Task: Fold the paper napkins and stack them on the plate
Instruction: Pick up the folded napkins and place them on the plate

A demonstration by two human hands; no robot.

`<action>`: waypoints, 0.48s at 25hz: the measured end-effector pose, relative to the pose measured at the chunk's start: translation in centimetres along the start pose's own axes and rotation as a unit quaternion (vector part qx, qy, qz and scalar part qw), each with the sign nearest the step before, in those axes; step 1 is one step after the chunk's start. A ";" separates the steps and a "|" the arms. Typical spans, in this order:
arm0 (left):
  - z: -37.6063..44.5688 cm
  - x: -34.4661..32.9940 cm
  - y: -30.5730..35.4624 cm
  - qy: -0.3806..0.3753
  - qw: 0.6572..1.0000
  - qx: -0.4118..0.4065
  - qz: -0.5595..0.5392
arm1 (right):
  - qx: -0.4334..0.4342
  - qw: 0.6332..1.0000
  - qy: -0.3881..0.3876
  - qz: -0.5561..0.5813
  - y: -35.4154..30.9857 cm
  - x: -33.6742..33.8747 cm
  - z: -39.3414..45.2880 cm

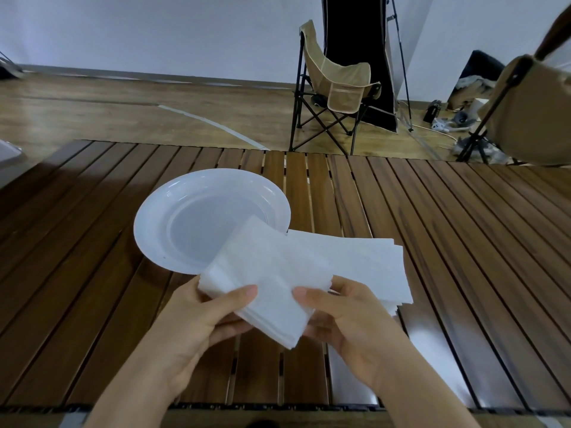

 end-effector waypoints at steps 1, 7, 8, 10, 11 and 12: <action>-0.1 -0.1 -0.1 -0.008 1.000 0.012 0.021 | 0.002 1.000 0.007 -0.003 -0.1 0.2 0.1; -0.5 0.0 0.1 -0.012 0.998 0.018 0.066 | 0.012 0.996 -0.040 -0.084 -1.1 0.0 -0.4; -0.5 0.0 0.2 -0.010 0.997 0.011 0.072 | 0.014 0.995 -0.032 -0.091 -1.2 0.0 -0.3; -0.5 -0.2 0.3 -0.009 0.996 -0.002 0.085 | 0.022 0.995 0.004 -0.094 -1.3 0.4 -0.2; -0.5 -0.2 0.4 -0.008 0.996 -0.009 0.088 | 0.026 0.995 0.021 -0.091 -1.4 0.6 -0.1; -0.4 -0.2 0.5 -0.006 0.996 -0.016 0.089 | 0.029 0.995 0.033 -0.086 -1.4 0.7 -0.1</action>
Point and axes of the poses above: each hand's wrist, its own z-axis towards the middle knuckle, its own x-axis out of the back of the hand, y = z × x, the point moved 8 cm from there along z, towards the middle knuckle, and after that the axes turned 13 degrees about -z, right-handed, at the moved point
